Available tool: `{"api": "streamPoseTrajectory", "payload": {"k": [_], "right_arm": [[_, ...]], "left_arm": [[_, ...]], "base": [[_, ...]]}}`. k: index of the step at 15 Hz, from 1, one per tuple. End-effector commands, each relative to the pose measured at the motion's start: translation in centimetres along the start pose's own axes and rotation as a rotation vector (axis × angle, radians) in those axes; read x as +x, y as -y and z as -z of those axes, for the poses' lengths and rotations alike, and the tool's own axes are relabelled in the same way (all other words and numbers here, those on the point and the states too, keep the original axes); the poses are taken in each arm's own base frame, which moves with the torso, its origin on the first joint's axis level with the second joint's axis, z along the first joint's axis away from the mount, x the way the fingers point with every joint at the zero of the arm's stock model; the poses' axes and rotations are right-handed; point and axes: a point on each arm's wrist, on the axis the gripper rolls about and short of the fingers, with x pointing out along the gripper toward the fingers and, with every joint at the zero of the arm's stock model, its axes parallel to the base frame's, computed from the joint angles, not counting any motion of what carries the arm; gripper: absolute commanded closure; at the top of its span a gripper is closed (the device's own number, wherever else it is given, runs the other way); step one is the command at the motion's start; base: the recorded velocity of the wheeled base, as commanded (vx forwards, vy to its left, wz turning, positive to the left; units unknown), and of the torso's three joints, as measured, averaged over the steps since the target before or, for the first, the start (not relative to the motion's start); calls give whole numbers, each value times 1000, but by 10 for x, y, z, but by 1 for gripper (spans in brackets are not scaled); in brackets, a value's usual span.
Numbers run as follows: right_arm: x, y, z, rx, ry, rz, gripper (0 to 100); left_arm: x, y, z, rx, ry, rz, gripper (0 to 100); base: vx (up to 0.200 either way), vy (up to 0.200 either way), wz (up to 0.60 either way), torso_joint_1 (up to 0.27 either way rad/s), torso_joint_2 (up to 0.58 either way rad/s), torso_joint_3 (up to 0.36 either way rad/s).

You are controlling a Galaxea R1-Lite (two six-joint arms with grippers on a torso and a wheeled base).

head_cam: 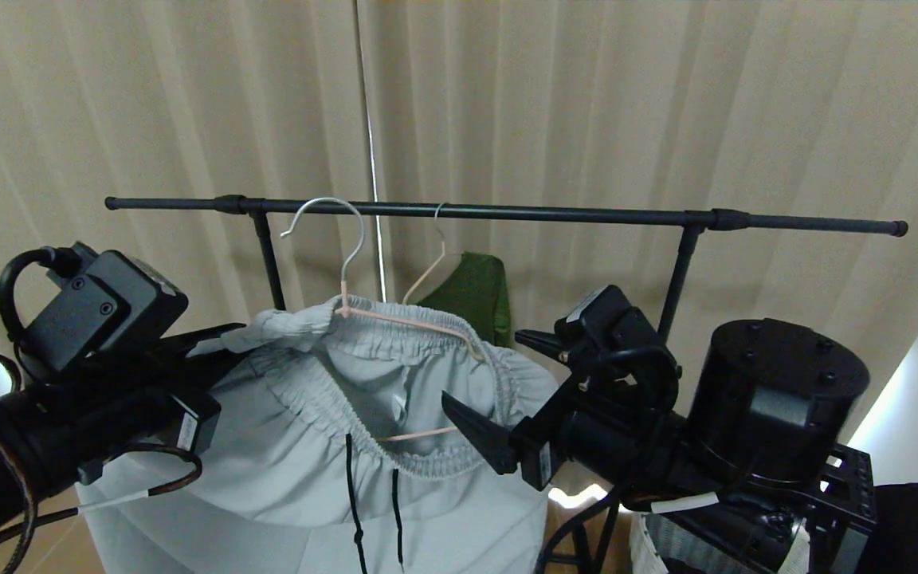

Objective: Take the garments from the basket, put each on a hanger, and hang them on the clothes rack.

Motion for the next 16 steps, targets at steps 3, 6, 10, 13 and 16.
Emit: {"api": "streamPoseTrajectory", "payload": {"k": [3,6,10,13,16], "right_arm": [[14,-1,1,-70,5,3,0],[27,21,-11,-160,46,77,0],[38,26,-10,-202,46,94,0],[41,24,-7,-204,39,90,0],[41,24,-7,-204,39,88,100]], "left_arm": [[1,8,2,-19,-6,39,100],[-1,11,0,-13,7,53,100],[-6,18,-5,-7,42,91,100],[-8,20,-8,-2,58,104,100],[-8,22,-4,-1,44,110,100]], "base": [[0,0,0,0,0,0],[0,0,0,0,0,0],[0,0,0,0,0,0],[0,0,0,0,0,0],[0,0,0,0,0,0]]}}
